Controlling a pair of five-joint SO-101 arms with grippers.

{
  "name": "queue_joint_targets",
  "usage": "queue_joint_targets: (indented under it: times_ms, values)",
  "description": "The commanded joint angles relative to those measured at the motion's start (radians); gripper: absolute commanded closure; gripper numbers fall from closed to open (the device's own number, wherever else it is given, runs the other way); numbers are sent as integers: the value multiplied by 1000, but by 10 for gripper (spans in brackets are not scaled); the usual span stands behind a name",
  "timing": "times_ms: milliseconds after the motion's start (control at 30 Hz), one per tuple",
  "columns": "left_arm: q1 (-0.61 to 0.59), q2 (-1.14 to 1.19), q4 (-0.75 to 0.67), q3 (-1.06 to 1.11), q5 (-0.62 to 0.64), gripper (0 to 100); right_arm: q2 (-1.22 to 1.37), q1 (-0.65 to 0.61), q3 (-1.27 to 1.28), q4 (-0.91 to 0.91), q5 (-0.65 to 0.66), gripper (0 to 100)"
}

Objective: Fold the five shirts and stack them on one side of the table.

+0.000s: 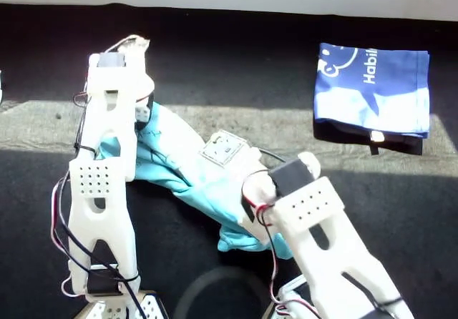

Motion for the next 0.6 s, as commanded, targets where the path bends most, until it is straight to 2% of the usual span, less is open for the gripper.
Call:
queue_joint_targets:
  times_ms: [0, 100, 300, 433, 567]
  values:
    - [-61, 4, 95, -5, -2, 991, -124, -1, 1, 4, 3, 786]
    - [-143, 5, 160, -1, -51, 991, -183, 39, 1, -30, 2, 786]
    - [-372, 10, 172, 1, -149, 991, -179, 228, 22, -209, 0, 783]
    - [-496, 4, 172, 1, -207, 991, -30, 231, 62, -288, 0, 783]
    - [-562, 4, 172, 1, -241, 991, 193, 229, 48, -374, 0, 782]
